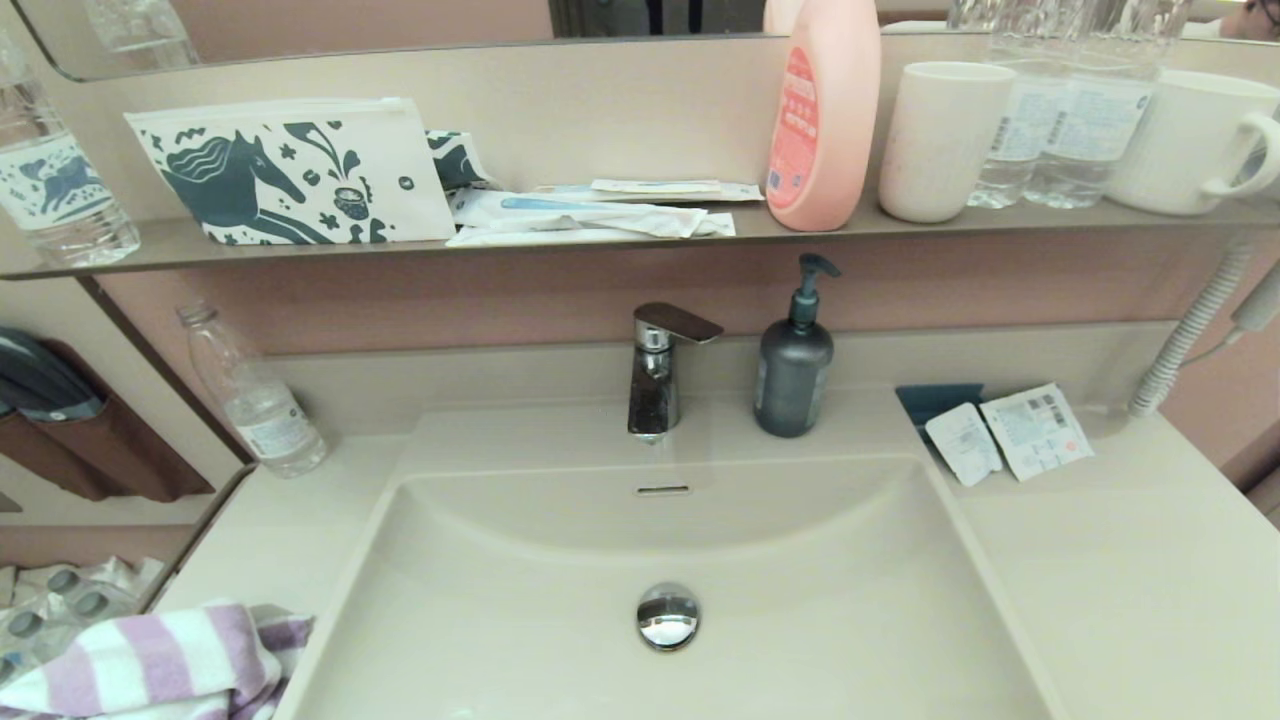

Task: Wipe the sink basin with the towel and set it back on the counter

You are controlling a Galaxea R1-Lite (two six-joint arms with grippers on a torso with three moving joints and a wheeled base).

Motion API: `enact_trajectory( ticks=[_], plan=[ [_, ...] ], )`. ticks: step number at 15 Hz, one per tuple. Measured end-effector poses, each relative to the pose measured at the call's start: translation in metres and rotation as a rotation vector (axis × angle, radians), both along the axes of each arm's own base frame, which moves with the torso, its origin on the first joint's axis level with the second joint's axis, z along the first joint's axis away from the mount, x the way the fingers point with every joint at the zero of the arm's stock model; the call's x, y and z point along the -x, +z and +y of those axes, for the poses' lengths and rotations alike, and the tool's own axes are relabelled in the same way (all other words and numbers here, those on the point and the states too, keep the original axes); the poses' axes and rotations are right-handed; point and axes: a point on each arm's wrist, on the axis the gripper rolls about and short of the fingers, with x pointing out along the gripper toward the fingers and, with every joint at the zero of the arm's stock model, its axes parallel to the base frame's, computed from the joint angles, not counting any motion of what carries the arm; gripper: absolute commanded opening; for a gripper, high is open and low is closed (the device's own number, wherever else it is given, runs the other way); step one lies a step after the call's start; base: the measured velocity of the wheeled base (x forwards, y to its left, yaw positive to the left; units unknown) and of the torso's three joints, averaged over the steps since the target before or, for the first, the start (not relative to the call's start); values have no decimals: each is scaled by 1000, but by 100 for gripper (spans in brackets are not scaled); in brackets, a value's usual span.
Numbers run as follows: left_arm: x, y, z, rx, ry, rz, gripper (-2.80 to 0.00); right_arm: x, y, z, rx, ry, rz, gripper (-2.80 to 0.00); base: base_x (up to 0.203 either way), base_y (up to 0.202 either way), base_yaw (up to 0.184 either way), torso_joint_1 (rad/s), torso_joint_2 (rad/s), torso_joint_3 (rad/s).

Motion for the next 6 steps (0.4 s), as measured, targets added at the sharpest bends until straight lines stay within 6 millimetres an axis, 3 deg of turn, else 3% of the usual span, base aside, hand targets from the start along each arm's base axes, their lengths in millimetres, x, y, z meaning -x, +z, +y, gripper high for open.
enact_trajectory(
  ticks=[6],
  plan=[
    [0, 0, 0, 0, 0, 0, -280, 0, 0, 0, -3, -3, 0, -280, 0, 0, 0, 0, 0, 0]
  ],
)
